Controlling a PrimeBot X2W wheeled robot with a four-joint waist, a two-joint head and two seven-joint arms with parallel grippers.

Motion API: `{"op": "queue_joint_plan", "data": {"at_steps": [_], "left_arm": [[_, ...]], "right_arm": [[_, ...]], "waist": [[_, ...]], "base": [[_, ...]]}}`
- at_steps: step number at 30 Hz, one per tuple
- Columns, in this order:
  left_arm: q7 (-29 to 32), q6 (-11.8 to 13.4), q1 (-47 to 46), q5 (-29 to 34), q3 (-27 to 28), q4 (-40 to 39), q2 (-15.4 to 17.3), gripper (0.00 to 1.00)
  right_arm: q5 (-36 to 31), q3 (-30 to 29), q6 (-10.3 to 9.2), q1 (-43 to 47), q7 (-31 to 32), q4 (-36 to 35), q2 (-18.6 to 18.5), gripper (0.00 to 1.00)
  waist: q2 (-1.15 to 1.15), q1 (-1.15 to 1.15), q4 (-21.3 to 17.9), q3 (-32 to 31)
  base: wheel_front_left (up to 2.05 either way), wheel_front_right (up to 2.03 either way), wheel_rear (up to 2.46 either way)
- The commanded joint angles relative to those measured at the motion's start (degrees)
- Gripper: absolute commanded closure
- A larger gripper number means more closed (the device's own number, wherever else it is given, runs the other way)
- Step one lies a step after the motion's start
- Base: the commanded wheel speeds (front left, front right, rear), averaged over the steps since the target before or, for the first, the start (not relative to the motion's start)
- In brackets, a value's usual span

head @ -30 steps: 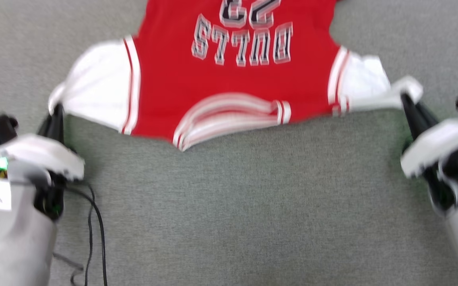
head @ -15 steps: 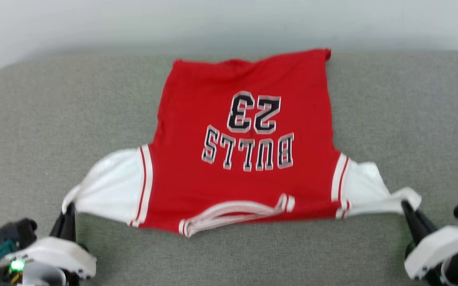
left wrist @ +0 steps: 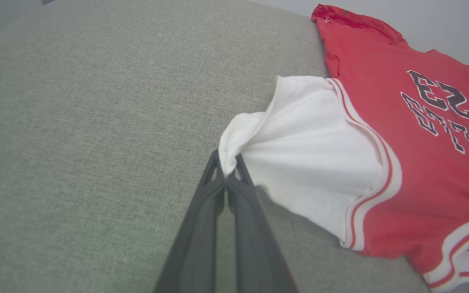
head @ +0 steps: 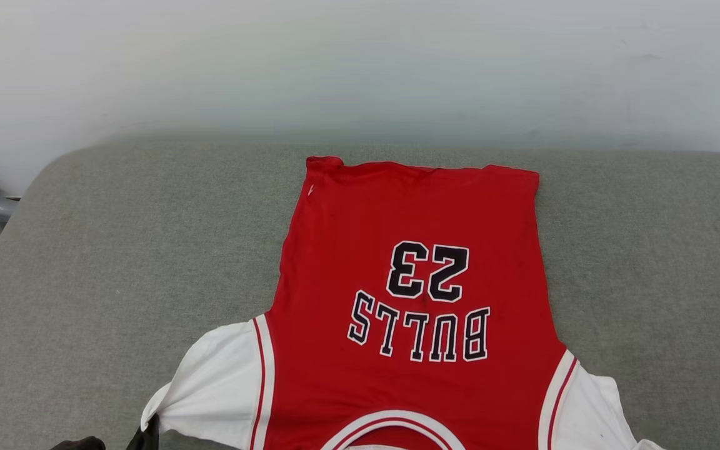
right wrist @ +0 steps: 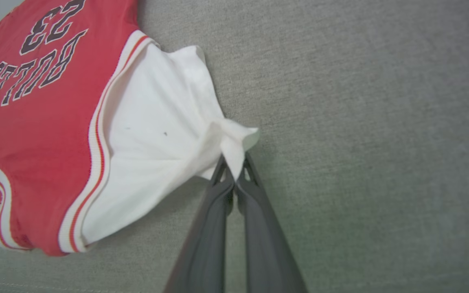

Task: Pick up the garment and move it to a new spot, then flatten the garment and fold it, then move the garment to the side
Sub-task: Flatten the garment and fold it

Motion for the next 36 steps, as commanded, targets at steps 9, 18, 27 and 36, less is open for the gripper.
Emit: {"op": "queue_joint_plan", "data": {"at_steps": [9,18,27,36], "left_arm": [[0.2,0.2,-0.7,1.7,-1.7,-4.5,0.3,1.00],[-0.8,-0.4,-6.9,3.1,-2.9,-7.6,-1.5,1.00],[-1.8,-2.6,-14.5,5.6,-4.9,-11.1,-4.2,1.00],[-2.1,-4.4,-19.3,7.9,-6.7,-17.0,-7.5,1.00]], "right_arm": [[1.4,-1.8,-0.07,-2.3,0.6,-4.0,0.8,0.00],[5.1,-5.4,-0.07,-19.3,3.0,-1.6,-3.9,0.00],[6.1,-3.5,-0.07,-41.5,20.0,9.2,-11.3,0.00],[1.6,-2.3,-0.07,-61.3,34.5,15.5,-16.4,0.00]], "waist": [[0.00,0.02,1.5,1.0],[0.00,0.02,3.6,7.4],[0.00,0.02,8.8,16.0],[0.00,0.02,14.7,25.1]], "base": [[0.00,0.00,0.00],[0.00,0.00,0.00],[0.00,0.00,0.00],[0.00,0.00,0.00]]}}
